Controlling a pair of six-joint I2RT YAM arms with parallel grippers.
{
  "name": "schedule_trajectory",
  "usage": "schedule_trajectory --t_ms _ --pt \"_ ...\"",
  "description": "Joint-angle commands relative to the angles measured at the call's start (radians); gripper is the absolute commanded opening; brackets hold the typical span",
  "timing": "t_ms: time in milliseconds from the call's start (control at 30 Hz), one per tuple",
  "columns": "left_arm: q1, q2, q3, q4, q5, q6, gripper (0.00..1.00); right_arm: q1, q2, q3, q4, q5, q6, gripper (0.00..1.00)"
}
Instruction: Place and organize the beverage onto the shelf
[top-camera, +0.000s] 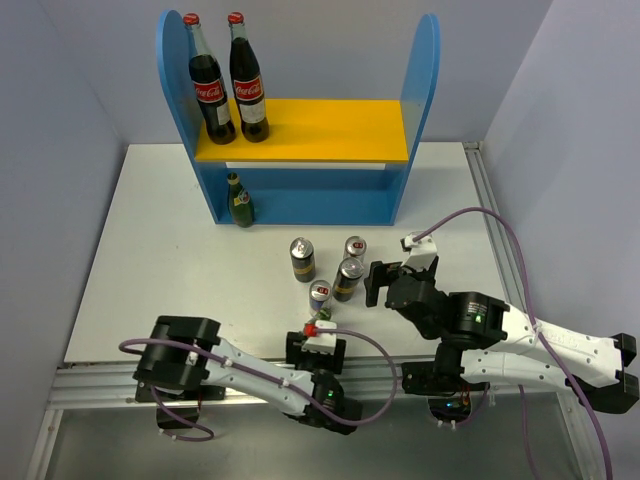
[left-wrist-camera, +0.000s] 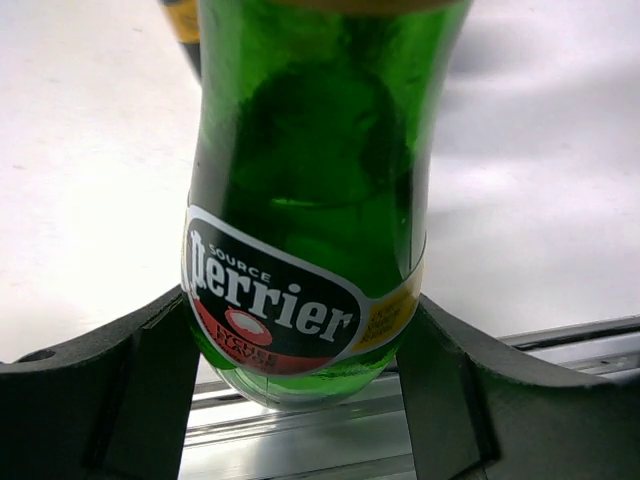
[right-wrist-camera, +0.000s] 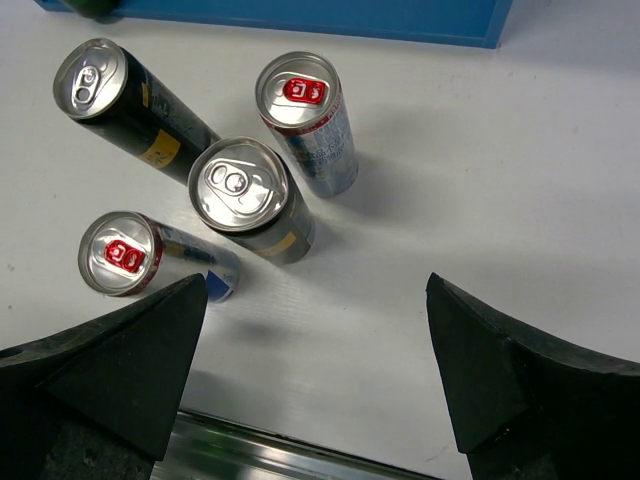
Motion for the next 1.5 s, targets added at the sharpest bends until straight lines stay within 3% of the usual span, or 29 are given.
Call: schedule_trajectory --t_ms 0,233,500,567,600,633,667,700,733,800,967,1200,1467 --pt "-0.006 -0.128 -0.023 -0.25 -0.124 -0.242 0.0 0.009 -0.003 0.018 0.004 0.035 0.013 0.98" --pt "0.0 -0.252 -0.106 -0.254 -0.144 -0.292 0.0 0.02 0.009 0.022 -0.005 0.039 0.016 0.97" --pt "0.172 -0.442 -0.227 0.153 -0.147 0.176 0.0 0.02 0.015 0.022 -0.004 0.038 0.015 0.97" --pt "0.265 -0.502 -0.293 0.318 -0.13 0.442 0.0 0.023 0.011 0.02 -0.002 0.039 0.013 0.97" --pt "0.301 -0.573 -0.326 0.559 -0.11 0.566 0.0 0.023 0.011 0.022 -0.005 0.041 0.018 0.97" --pt "0.372 -0.618 -0.415 0.689 -0.084 0.806 0.0 0.023 0.011 0.02 -0.005 0.041 0.018 0.97" --pt "0.411 -0.664 -0.47 0.827 0.003 0.939 0.0 0.023 0.009 0.02 -0.007 0.042 0.019 0.97" --pt "0.443 -0.754 -0.523 1.097 0.054 1.057 0.0 0.023 0.008 0.022 -0.007 0.044 0.021 0.97" --pt "0.509 -0.793 -0.608 1.191 0.097 1.212 0.0 0.025 0.005 0.02 -0.007 0.045 0.021 0.97" --pt "0.609 -0.847 -0.65 1.327 0.195 1.332 0.0 0.026 0.003 0.02 -0.004 0.045 0.021 0.97" --pt "0.802 -0.775 -0.656 1.492 0.339 1.48 0.0 0.026 0.018 0.006 0.007 0.047 0.018 0.97" --pt "1.034 -0.549 -0.586 1.659 0.519 1.52 0.0 0.029 0.043 0.002 0.007 0.042 0.027 0.97" --pt "1.151 -0.393 -0.528 1.776 0.632 1.537 0.0 0.037 0.029 -0.006 0.024 0.036 0.019 0.98"
